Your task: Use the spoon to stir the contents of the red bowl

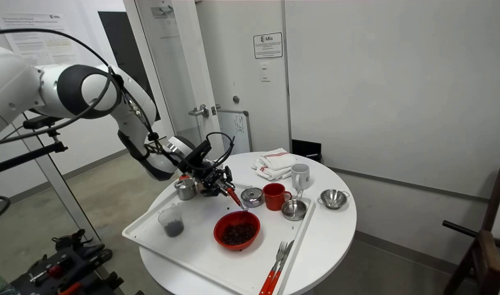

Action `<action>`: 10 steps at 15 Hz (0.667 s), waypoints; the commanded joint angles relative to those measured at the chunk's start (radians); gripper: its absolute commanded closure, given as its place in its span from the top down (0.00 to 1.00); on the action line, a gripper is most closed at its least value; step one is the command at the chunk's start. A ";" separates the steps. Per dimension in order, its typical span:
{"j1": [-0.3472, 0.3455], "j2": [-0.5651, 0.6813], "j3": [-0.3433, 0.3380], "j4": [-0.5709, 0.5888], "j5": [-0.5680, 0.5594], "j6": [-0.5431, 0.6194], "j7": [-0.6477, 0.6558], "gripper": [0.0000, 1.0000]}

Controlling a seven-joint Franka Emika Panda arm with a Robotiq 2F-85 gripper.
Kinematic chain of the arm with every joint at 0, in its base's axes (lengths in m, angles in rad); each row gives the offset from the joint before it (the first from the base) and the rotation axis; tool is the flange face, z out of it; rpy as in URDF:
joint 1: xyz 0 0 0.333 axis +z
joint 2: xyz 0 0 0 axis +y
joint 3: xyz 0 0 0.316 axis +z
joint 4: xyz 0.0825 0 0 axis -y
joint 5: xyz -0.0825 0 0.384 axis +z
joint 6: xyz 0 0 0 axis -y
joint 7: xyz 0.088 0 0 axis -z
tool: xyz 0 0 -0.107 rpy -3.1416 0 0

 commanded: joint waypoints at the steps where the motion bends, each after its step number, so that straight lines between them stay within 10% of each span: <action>1: 0.016 0.016 0.001 0.031 -0.016 -0.013 -0.007 0.05; 10: -0.023 0.009 0.020 -0.085 0.047 0.009 0.043 0.05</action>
